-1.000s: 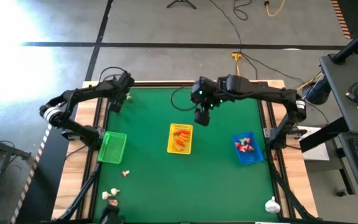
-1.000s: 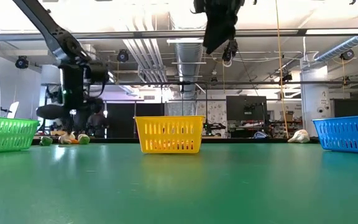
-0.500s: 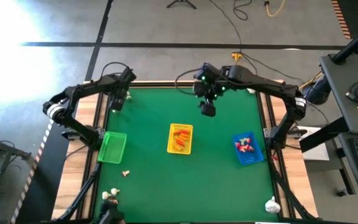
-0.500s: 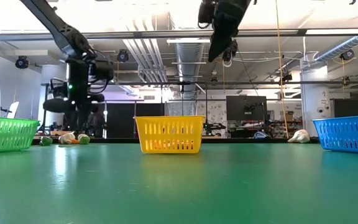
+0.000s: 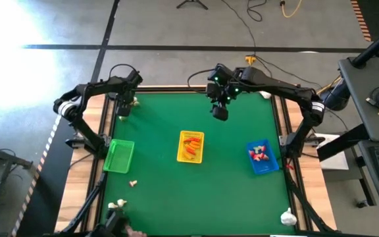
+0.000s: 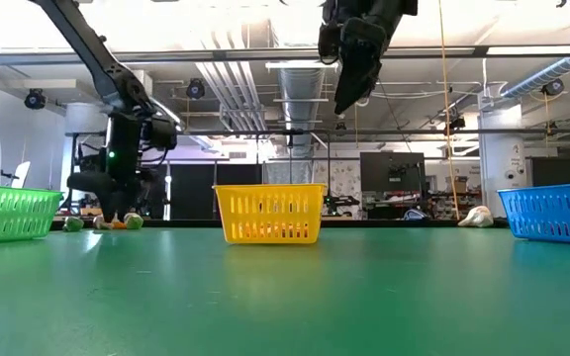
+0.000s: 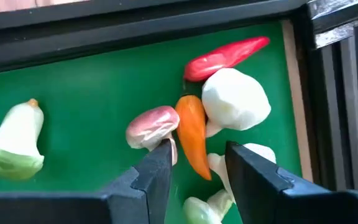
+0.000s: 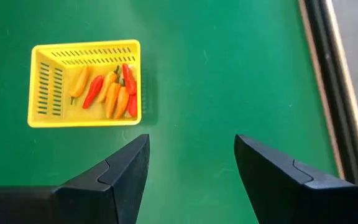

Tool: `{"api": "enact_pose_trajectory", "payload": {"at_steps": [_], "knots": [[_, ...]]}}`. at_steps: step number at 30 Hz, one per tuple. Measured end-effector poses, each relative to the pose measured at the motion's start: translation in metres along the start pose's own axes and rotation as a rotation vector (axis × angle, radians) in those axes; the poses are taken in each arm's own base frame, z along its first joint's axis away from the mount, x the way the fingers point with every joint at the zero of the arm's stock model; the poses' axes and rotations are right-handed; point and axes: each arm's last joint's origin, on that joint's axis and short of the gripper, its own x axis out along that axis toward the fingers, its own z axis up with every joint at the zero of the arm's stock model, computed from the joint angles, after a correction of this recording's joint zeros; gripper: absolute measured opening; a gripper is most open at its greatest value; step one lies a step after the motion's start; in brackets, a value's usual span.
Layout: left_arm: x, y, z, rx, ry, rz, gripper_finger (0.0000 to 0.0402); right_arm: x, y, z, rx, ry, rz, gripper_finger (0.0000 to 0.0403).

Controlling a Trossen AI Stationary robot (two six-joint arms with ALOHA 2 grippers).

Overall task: Sort produce into baskets
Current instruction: Put the yellow chili pepper into the yellow bin

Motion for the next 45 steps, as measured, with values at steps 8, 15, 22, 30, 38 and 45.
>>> {"api": "enact_pose_trajectory", "payload": {"at_steps": [8,15,22,30,38,45], "knots": [[0.002,-0.002,0.004,-0.073,0.019,0.018,0.0135,0.002,-0.005,0.000,0.036,-0.018,-0.011,0.0226],[0.004,-0.005,0.002,-0.116,0.036,0.034,0.0135,0.002,-0.005,0.003,0.039,-0.053,-0.017,0.0226],[0.014,0.005,-0.002,-0.097,0.093,0.226,0.0135,0.002,-0.005,0.003,0.040,-0.053,-0.018,0.0226],[0.006,0.014,-0.002,-0.042,0.117,0.276,0.0106,0.002,-0.007,0.003,0.024,-0.060,-0.023,0.0226],[-0.005,0.021,0.004,0.002,0.076,0.253,0.0030,0.001,-0.010,0.005,0.004,-0.081,-0.034,0.0226],[-0.009,0.016,0.005,0.268,0.081,0.198,0.0010,0.011,-0.011,-0.003,0.027,-0.040,-0.020,0.0226]]}}
